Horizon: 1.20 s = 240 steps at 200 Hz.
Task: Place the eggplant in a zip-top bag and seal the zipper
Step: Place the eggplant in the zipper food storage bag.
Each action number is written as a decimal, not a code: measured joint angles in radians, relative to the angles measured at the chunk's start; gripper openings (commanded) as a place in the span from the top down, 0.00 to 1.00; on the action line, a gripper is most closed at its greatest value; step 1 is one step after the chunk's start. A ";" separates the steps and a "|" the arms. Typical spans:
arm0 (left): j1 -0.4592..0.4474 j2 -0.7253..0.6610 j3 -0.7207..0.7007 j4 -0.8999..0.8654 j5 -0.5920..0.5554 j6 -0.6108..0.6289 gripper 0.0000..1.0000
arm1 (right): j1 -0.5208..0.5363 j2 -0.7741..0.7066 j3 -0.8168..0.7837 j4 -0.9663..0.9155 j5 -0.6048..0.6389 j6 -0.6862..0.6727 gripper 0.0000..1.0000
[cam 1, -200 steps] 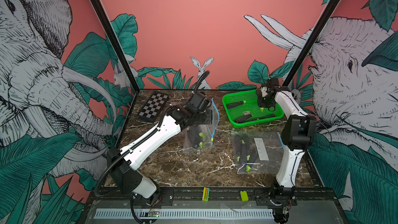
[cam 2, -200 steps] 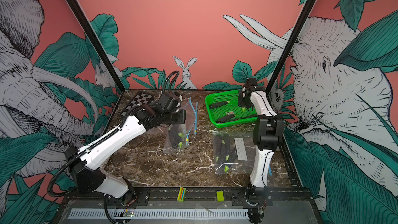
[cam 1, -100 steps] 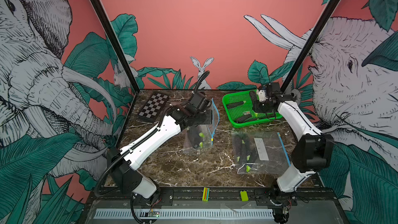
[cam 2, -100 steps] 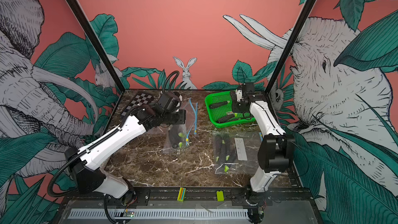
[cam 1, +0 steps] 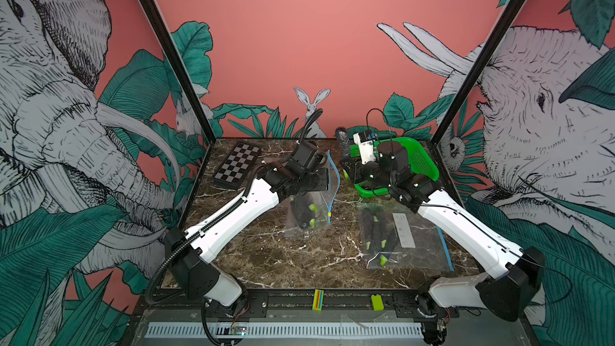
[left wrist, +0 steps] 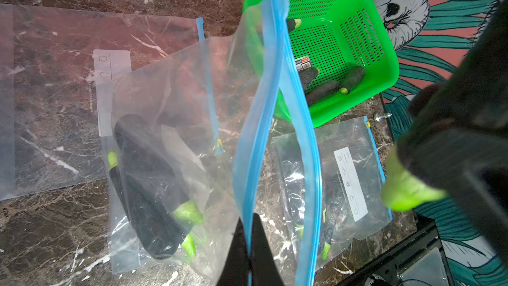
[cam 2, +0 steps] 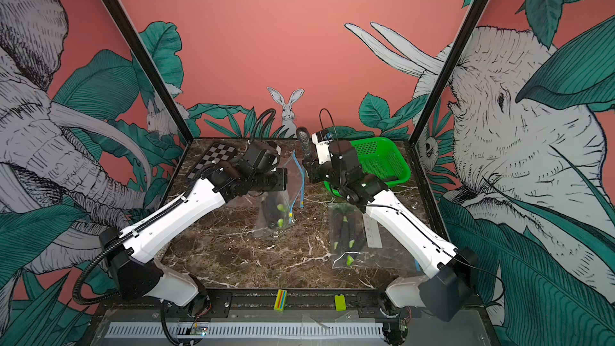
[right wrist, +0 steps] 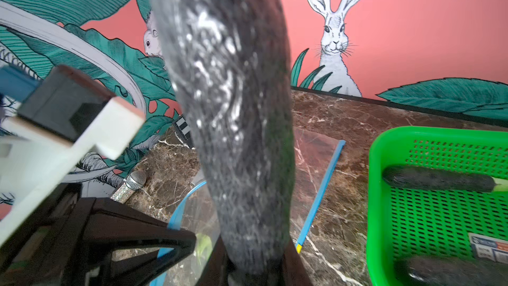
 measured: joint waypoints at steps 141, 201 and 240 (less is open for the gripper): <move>0.000 -0.010 0.000 0.018 -0.001 -0.014 1.00 | 0.209 -0.001 -0.155 0.206 0.311 0.107 0.81; 0.000 -0.010 0.000 0.018 -0.005 -0.013 1.00 | 0.233 -0.001 -0.155 0.143 0.343 0.097 0.64; 0.000 -0.010 0.000 0.019 -0.004 -0.014 1.00 | 0.233 -0.007 -0.155 0.093 0.360 0.089 0.55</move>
